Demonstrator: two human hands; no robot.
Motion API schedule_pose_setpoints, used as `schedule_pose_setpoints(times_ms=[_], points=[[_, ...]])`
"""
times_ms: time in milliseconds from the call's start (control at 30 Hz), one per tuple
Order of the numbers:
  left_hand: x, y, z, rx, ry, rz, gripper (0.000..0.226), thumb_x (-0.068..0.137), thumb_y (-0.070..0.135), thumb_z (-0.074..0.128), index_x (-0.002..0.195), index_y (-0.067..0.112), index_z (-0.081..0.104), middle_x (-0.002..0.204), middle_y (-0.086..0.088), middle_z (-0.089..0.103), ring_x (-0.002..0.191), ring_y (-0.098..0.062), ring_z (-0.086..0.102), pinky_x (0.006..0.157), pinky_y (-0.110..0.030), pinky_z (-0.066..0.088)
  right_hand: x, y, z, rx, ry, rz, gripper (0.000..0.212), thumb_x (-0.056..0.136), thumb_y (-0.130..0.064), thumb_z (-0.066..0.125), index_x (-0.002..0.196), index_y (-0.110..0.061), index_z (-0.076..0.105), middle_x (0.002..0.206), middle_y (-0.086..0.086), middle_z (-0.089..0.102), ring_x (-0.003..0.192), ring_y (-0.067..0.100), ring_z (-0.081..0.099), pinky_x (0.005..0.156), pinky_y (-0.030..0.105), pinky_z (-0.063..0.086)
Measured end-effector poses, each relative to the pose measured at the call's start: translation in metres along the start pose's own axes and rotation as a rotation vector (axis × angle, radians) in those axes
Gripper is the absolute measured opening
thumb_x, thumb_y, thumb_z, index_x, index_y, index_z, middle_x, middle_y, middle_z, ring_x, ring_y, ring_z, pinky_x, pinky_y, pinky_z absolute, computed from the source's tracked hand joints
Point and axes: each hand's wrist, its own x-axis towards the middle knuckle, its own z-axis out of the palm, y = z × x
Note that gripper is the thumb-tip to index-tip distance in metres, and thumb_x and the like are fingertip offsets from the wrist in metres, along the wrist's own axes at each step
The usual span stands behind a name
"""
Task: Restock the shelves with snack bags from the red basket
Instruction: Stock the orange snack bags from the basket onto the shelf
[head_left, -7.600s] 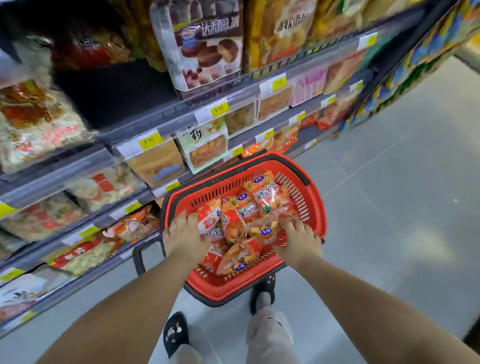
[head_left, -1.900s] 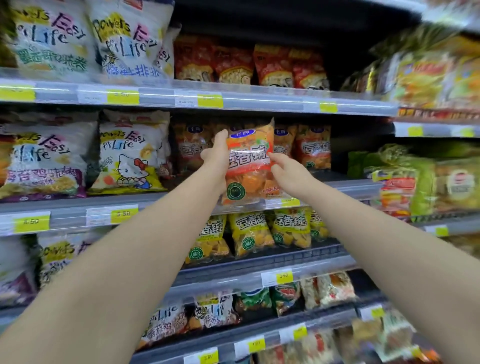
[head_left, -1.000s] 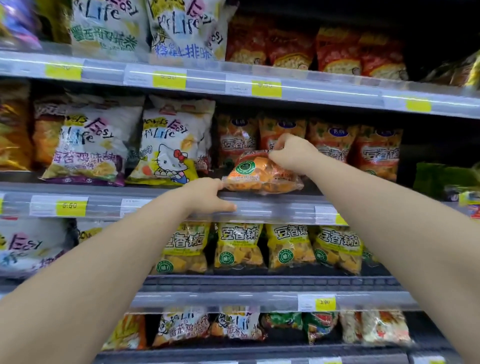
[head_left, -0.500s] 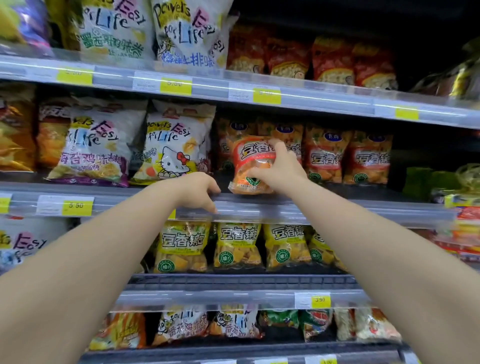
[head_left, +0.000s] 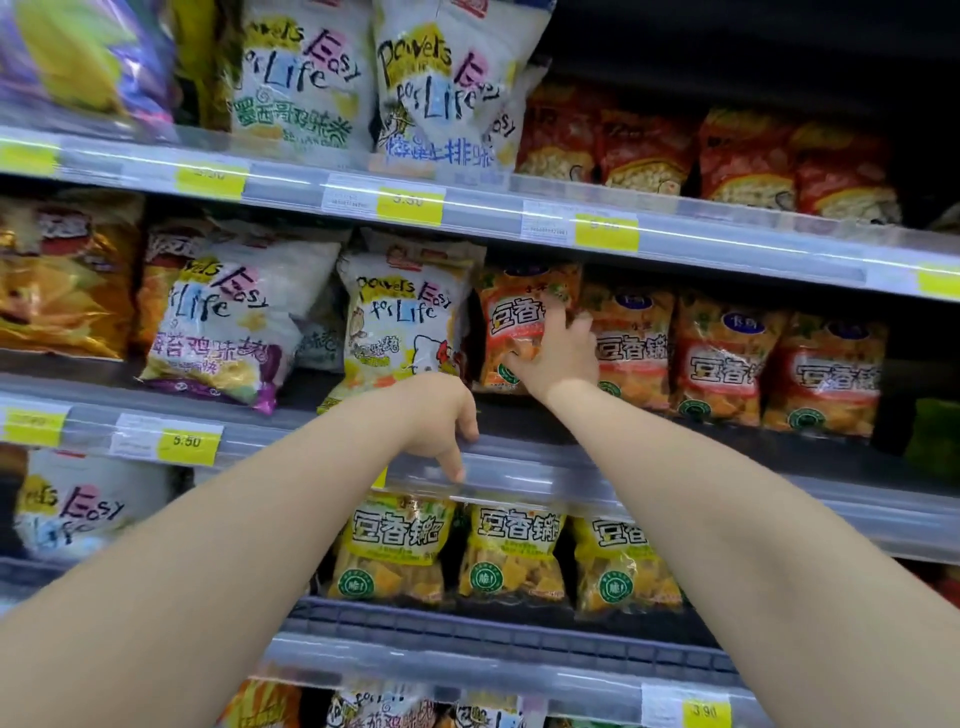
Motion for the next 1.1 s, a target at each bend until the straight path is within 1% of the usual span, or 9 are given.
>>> schedule_pose_setpoints(times_ms=[133,367,433,567,700,800,933,1033,1100], points=[[0.006,-0.004,-0.002,-0.018,-0.022,-0.009,0.053,0.067,0.038,0.085,0.115,0.022,0.068,0.109,0.009,0.065,0.088,-0.006,0.053,0.074,-0.018,0.039,0.011,0.012,0.027,-0.003,-0.015,0.027,0.096,0.070,-0.049,0.078,0.143,-0.020,0.024,0.139,0.023,0.026,0.122,0.042,0.037,0.093,0.046,0.043],[0.006,-0.005,-0.004,-0.038,-0.055,-0.027,0.053,0.067,0.038,0.085,0.114,0.022,0.069,0.102,0.011,0.064,0.089,-0.006,0.055,0.076,-0.018,0.041,0.011,0.011,0.029,-0.230,-0.165,0.041,0.112,0.062,-0.073,0.067,0.145,-0.019,0.015,0.147,0.018,0.018,0.132,0.037,0.025,0.097,0.049,0.038],[0.004,-0.003,-0.005,-0.032,-0.048,-0.032,0.052,0.067,0.038,0.084,0.115,0.022,0.069,0.105,0.010,0.064,0.091,-0.008,0.055,0.079,-0.020,0.042,0.005,0.010,0.020,-0.256,-0.200,0.039,0.104,0.064,-0.073,0.065,0.143,-0.021,0.022,0.147,0.014,0.018,0.133,0.034,0.022,0.097,0.049,0.036],[-0.003,0.000,-0.002,-0.026,-0.031,-0.055,0.053,0.070,0.037,0.083,0.119,0.022,0.066,0.112,0.008,0.063,0.102,-0.013,0.058,0.084,-0.023,0.043,-0.014,0.018,-0.016,-0.228,-0.202,0.012,0.073,0.078,-0.059,0.060,0.137,-0.023,0.035,0.142,0.011,0.027,0.130,0.032,0.027,0.097,0.046,0.035],[-0.010,0.017,0.005,0.107,-0.049,-0.064,0.054,0.080,0.031,0.075,0.129,0.017,0.056,0.126,-0.001,0.058,0.112,-0.022,0.055,0.090,-0.031,0.046,-0.061,0.048,-0.056,-0.219,0.015,-0.035,0.053,0.085,-0.049,0.054,0.129,-0.020,0.047,0.131,0.011,0.046,0.119,0.032,0.042,0.094,0.045,0.037],[-0.008,0.051,0.023,0.115,0.098,-0.011,0.060,0.082,0.029,0.063,0.138,0.021,0.045,0.136,-0.005,0.050,0.120,-0.027,0.050,0.096,-0.041,0.046,-0.109,0.084,-0.085,-0.276,0.113,-0.038,0.041,0.086,-0.044,0.056,0.117,-0.017,0.053,0.116,0.007,0.053,0.106,0.029,0.048,0.083,0.041,0.039],[-0.010,0.121,0.068,-0.022,0.371,0.122,0.063,0.082,0.038,0.063,0.140,0.023,0.042,0.146,-0.005,0.039,0.133,-0.028,0.038,0.106,-0.047,0.036,-0.183,0.145,-0.121,-0.269,0.101,0.067,0.044,0.083,-0.042,0.060,0.121,-0.020,0.053,0.119,0.004,0.052,0.110,0.028,0.047,0.088,0.043,0.038],[-0.019,0.172,0.111,-0.037,0.430,0.237,0.063,0.083,0.037,0.063,0.141,0.023,0.040,0.151,-0.006,0.031,0.136,-0.028,0.031,0.108,-0.048,0.031,-0.242,0.191,-0.146,-0.371,0.047,0.153,0.054,0.080,-0.048,0.062,0.126,-0.023,0.050,0.120,0.004,0.051,0.111,0.029,0.048,0.086,0.043,0.040],[-0.025,0.198,0.142,-0.037,0.402,0.284,0.065,0.083,0.037,0.063,0.142,0.024,0.037,0.153,-0.006,0.027,0.139,-0.027,0.026,0.110,-0.049,0.026,-0.278,0.218,-0.160,-0.406,-0.006,0.208,0.062,0.079,-0.052,0.063,0.131,-0.023,0.047,0.125,0.005,0.050,0.113,0.029,0.048,0.087,0.045,0.042]])
